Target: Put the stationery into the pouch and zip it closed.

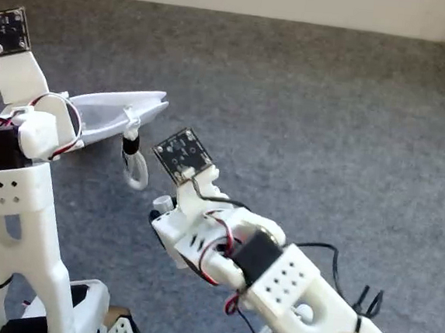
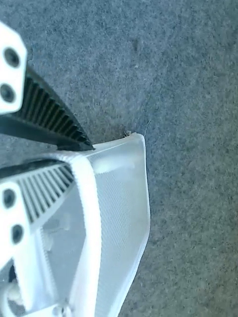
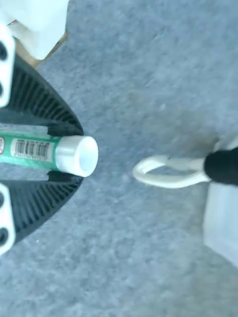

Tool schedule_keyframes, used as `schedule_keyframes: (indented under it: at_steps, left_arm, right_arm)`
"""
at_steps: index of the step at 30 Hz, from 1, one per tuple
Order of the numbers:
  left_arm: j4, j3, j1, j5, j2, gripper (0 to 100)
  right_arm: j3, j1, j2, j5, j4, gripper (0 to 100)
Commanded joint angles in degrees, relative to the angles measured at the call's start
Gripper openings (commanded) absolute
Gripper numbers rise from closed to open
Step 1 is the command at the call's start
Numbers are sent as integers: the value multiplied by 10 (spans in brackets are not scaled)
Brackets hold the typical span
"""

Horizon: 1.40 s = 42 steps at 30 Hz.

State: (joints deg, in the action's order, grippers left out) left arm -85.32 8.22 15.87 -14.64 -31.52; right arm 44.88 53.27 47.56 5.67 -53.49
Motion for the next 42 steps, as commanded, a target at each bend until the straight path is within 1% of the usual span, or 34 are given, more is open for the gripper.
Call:
schedule_keyframes:
  at_steps: [1, 6, 11, 15, 19, 26, 33, 42]
  left_arm:
    - [-6, -3, -31, 5, -10, 6]
    - [-10, -3, -44, 5, -10, 6]
    - [-22, -5, -44, 5, -10, 6]
    - [-25, -5, -59, 5, -10, 6]
    - [-21, -4, -60, 22, -10, 6]
    - [-25, -4, -60, 23, -10, 6]
    - [-25, -3, -59, 23, -10, 6]
    - [-25, -3, -57, 24, -10, 6]
  right_arm:
    - [15, -7, 52, 4, 43, 19]
    - [52, -7, 85, 4, 93, 19]
    - [57, -7, 107, 6, 99, 19]
    - [53, -7, 119, 7, 99, 19]
    - [54, -7, 132, 7, 110, 19]
    - [81, -7, 162, 8, 243, 19]
    - [93, -7, 165, 8, 327, 19]
    - [93, -4, 162, 4, 466, 19]
